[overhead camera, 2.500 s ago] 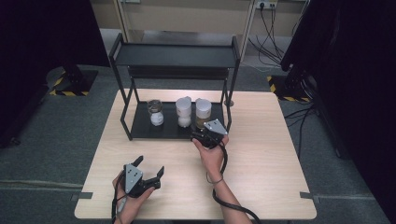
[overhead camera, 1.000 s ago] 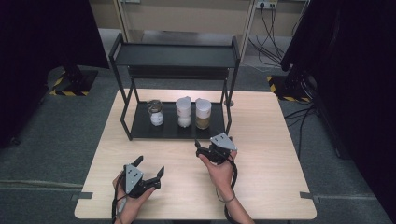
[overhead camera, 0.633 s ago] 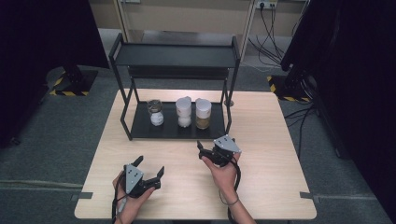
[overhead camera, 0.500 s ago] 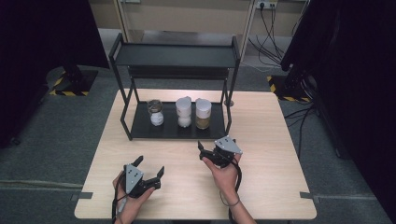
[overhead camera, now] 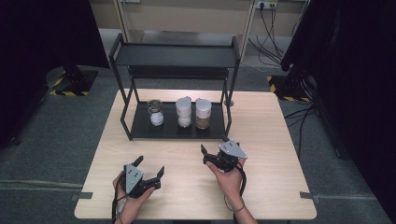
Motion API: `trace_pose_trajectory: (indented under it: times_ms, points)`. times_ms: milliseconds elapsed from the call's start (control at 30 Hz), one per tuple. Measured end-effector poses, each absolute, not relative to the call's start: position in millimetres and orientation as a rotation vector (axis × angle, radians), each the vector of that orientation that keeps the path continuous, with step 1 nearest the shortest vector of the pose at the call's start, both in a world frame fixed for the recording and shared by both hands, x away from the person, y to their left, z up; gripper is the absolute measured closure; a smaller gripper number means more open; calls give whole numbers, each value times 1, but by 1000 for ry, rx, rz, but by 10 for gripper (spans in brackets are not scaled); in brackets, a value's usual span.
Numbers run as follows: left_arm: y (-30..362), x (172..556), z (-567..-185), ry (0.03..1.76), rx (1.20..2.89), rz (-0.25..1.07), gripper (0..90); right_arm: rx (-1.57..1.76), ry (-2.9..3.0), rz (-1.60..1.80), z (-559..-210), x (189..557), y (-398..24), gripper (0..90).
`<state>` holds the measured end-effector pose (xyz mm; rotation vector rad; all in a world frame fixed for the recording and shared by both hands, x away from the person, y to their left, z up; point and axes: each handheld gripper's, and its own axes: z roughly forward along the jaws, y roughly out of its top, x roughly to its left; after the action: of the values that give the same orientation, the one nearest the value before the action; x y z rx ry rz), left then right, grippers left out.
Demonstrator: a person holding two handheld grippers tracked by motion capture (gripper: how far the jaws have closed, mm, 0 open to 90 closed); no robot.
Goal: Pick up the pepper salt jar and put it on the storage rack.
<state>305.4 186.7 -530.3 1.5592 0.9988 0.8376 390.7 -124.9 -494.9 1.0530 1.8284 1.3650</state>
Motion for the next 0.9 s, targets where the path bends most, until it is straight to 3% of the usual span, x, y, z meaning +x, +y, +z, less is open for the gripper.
trace_pose_trajectory:
  times_ms: [900]
  points:
    - [187,305,-530,998,1558,841,100,1054,1848,1352,-505,363,-148,79]
